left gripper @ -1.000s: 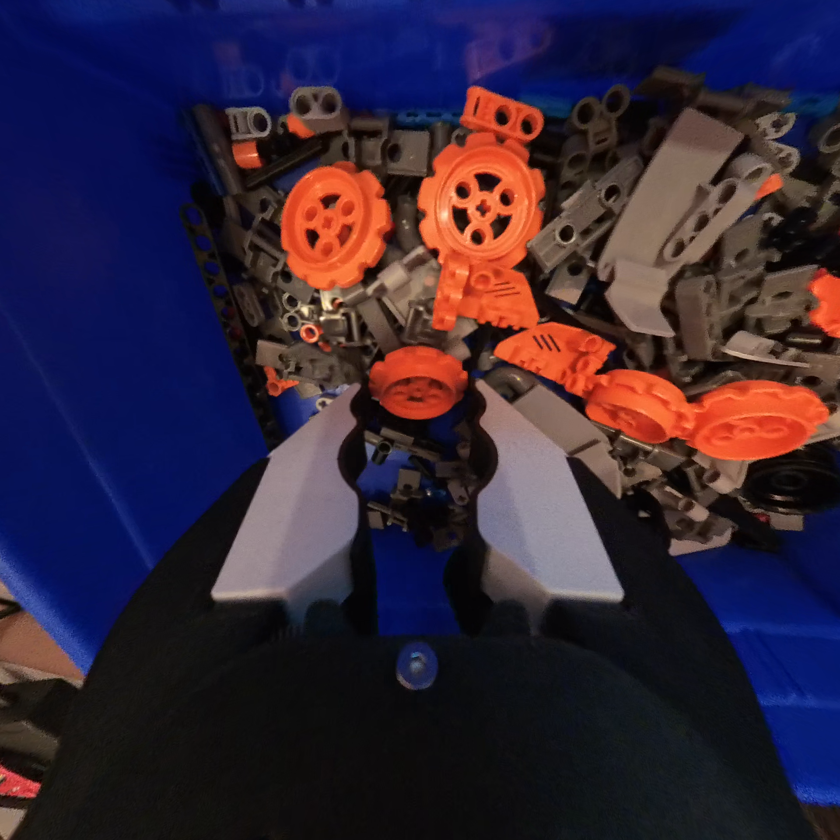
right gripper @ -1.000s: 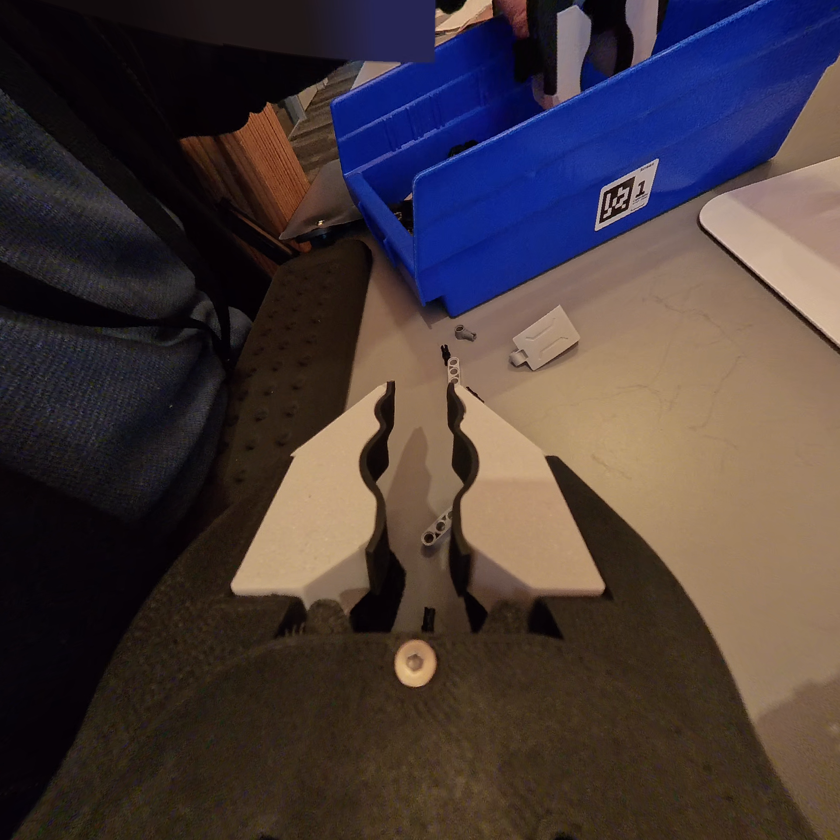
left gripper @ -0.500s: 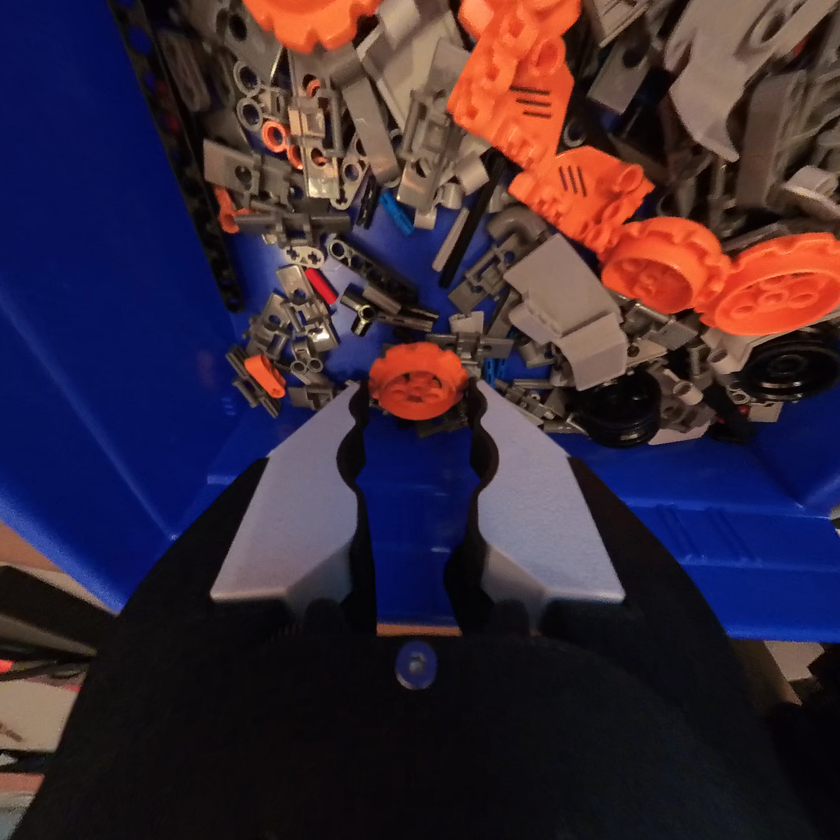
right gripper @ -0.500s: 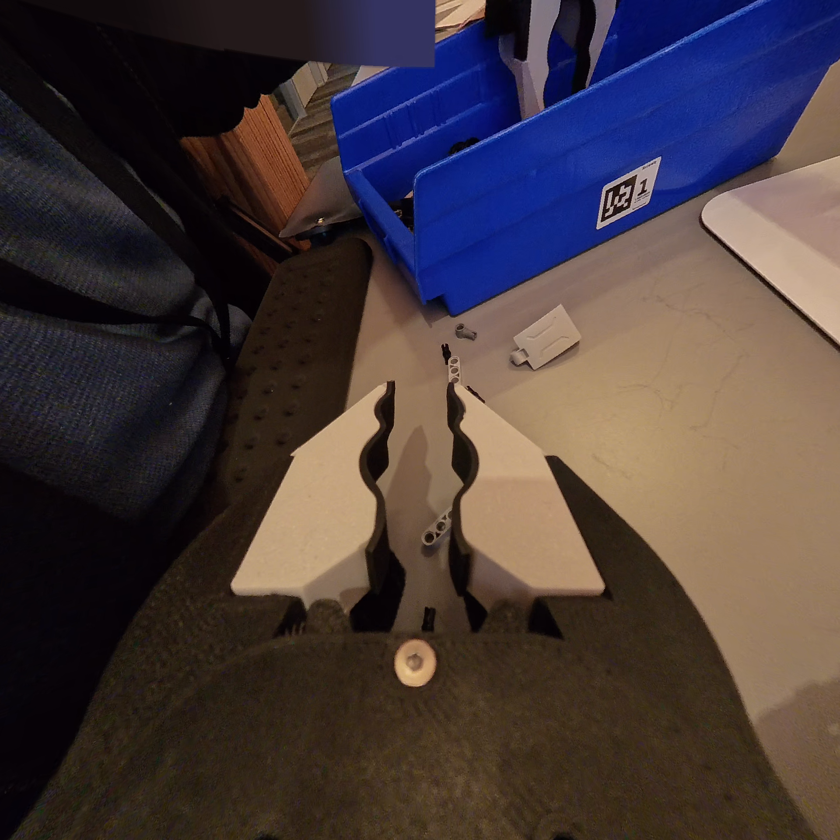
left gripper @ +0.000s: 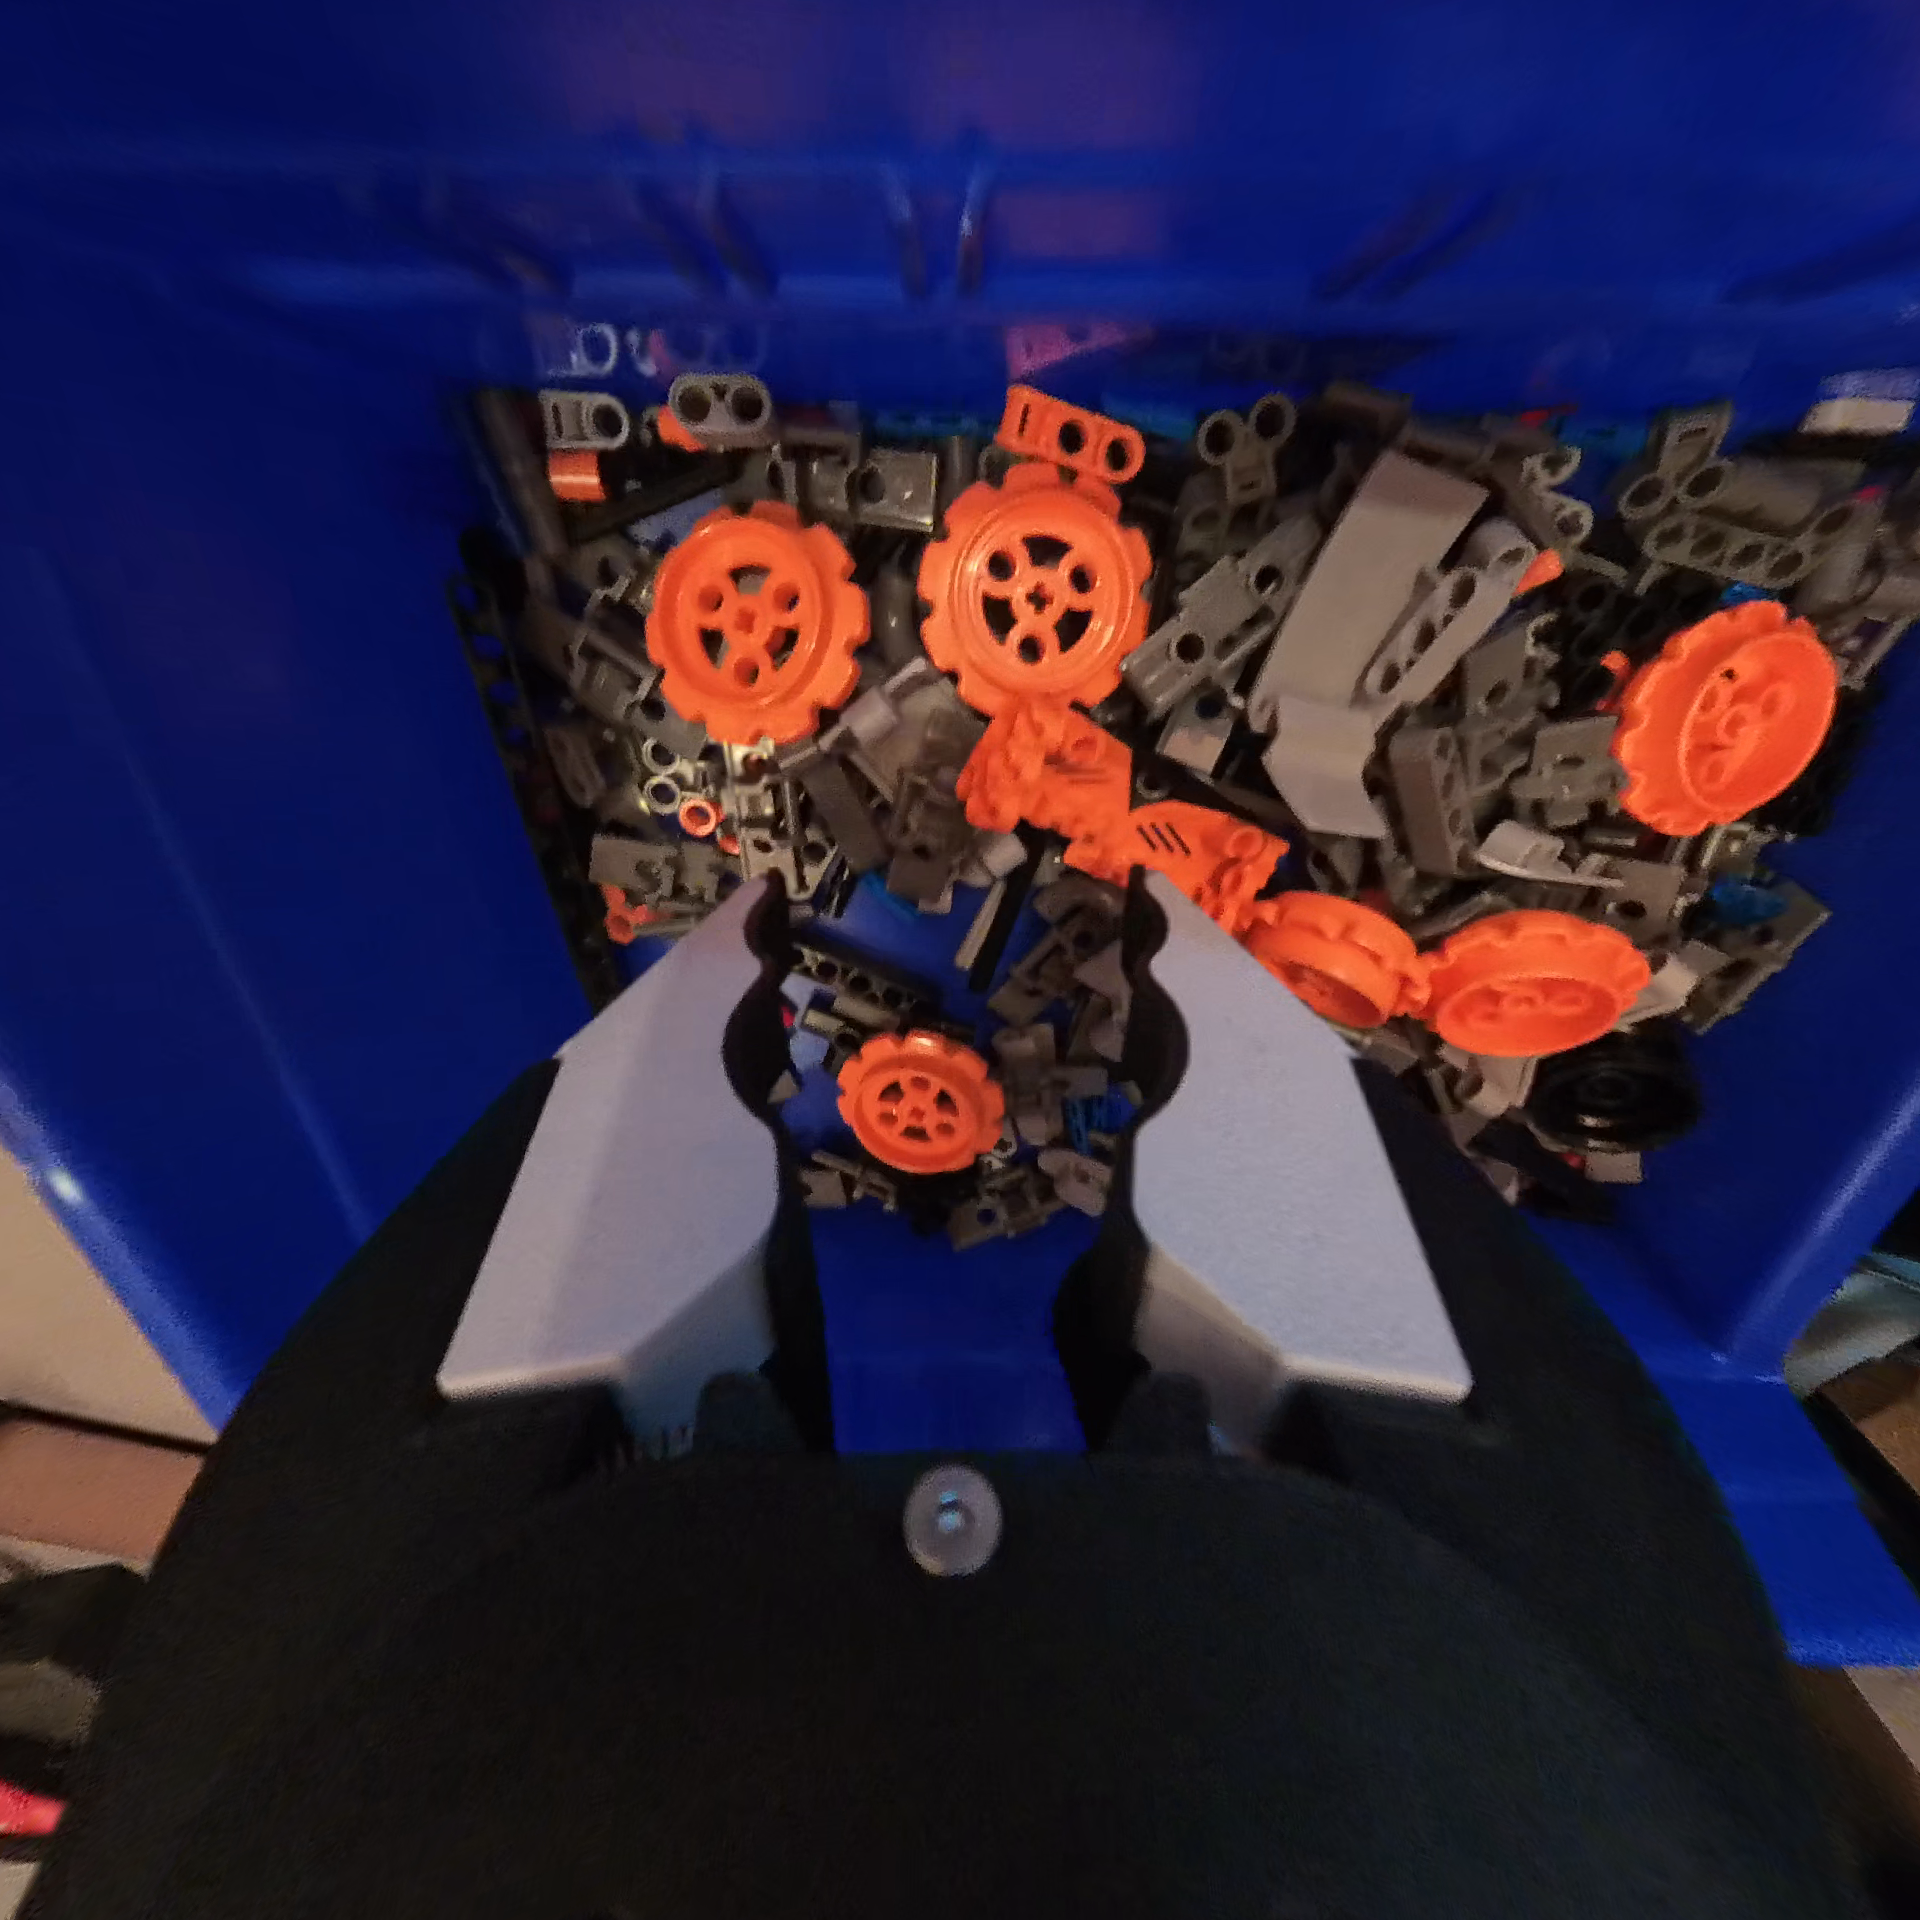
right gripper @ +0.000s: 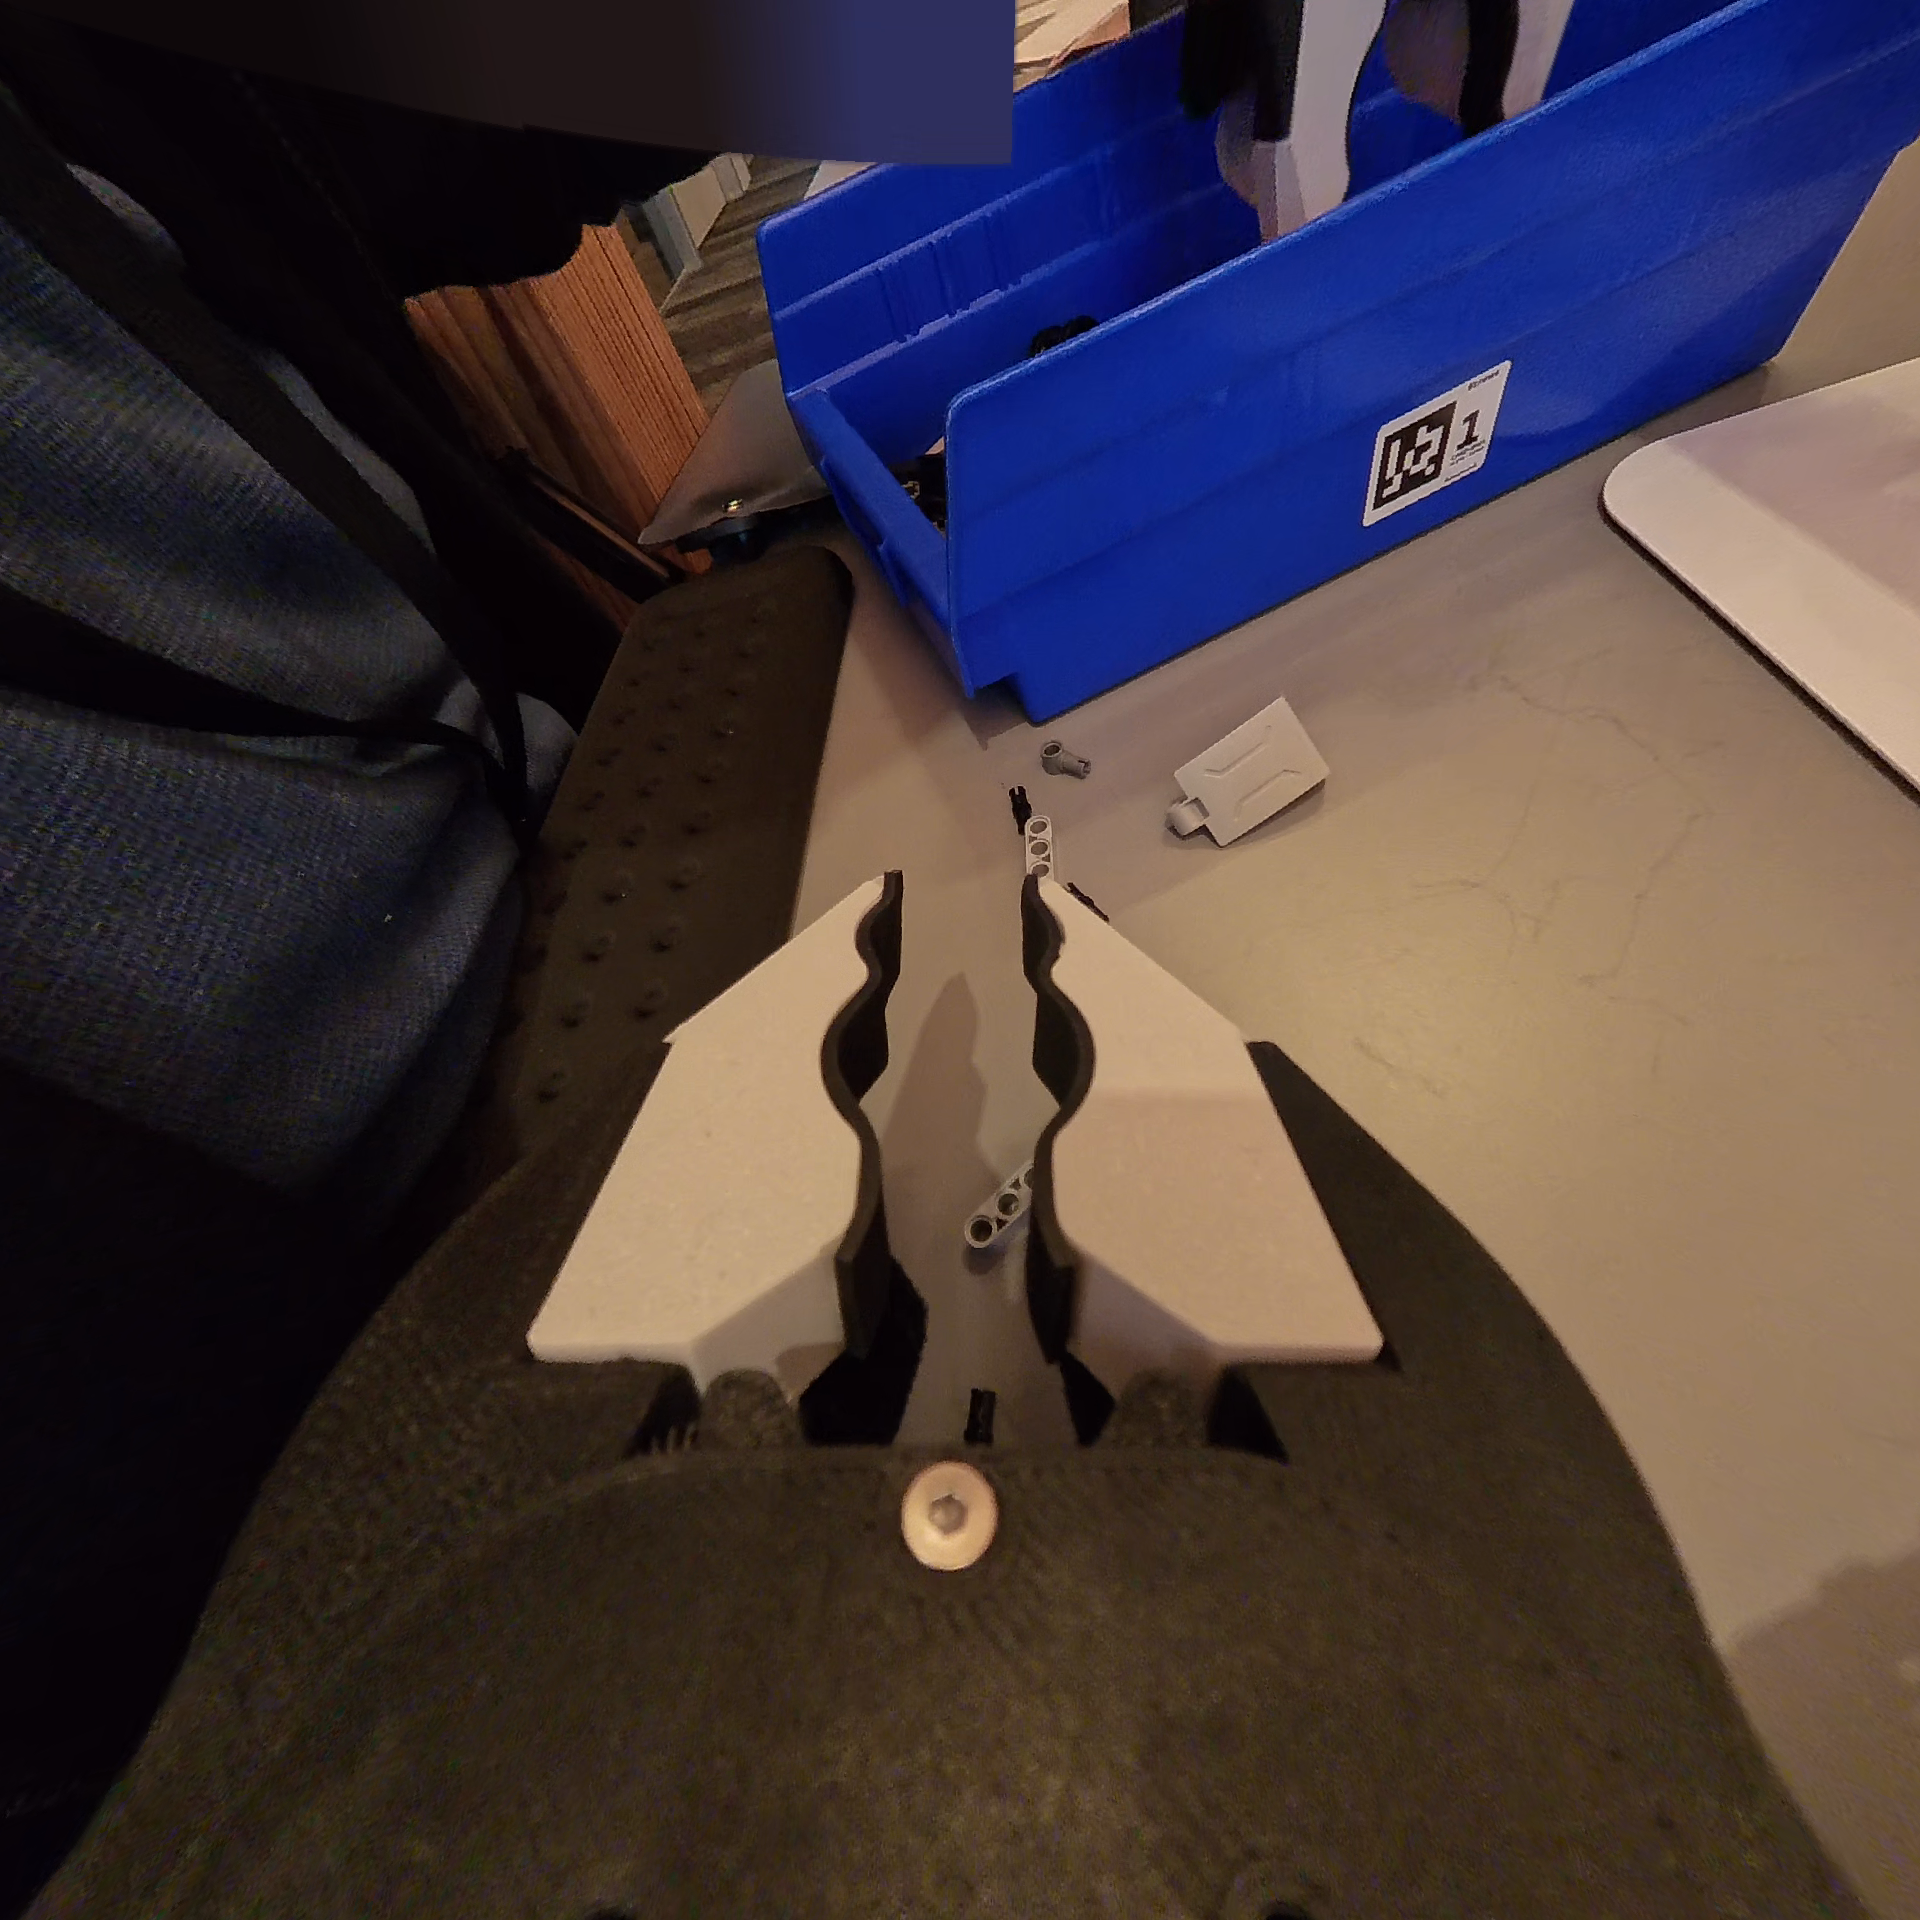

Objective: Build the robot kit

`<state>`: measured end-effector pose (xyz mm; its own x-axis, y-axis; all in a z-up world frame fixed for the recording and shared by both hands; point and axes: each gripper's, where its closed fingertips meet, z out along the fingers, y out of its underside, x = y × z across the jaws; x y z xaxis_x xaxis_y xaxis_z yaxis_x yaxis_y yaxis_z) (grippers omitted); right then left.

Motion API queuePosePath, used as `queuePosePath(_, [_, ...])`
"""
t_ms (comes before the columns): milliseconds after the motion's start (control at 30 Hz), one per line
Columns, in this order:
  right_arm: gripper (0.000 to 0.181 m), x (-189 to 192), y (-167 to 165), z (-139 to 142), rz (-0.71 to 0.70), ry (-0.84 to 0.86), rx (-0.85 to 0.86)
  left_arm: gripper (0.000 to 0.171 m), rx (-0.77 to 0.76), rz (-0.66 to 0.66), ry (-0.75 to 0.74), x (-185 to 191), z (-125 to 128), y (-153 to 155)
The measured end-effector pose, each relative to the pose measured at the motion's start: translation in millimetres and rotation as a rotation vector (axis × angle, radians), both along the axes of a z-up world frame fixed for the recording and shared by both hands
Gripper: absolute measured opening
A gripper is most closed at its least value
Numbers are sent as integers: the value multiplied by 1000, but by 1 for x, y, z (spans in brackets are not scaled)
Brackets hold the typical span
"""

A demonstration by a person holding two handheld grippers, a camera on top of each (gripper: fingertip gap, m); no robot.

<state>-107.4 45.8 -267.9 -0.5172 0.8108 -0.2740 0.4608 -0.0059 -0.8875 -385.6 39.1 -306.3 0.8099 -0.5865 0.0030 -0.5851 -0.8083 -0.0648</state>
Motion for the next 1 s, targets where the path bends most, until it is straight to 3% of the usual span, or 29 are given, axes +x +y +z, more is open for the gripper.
queuePosePath(133, [20, 0, 0, 0, 1, 1, 1, 59, -5, -1, -2, 5, -9, 8])
queuePosePath(267, [20, 0, 0, 0, 1, 2, 0, 45, -20, 11, 12, 3, -17, 7])
queuePosePath(333, [20, 0, 0, 0, 1, 2, 0, 32, -6, 8, 10, 4, -16, 7])
queuePosePath(533, [20, 0, 0, 0, 0, 2, 0, 27, 18, -21, 0, 8, -12, -1])
queuePosePath(600, [20, 0, 0, 0, 0, 2, -1, 15, 17, -30, -20, 10, -4, -7])
queuePosePath(833, [20, 0, 0, 0, 1, 2, 2, 15, -34, -68, 0, 12, -8, -36])
queuePosePath(1000, [20, 0, 0, 0, 2, 2, 3, 15, 46, -67, -22, 13, 4, -35])
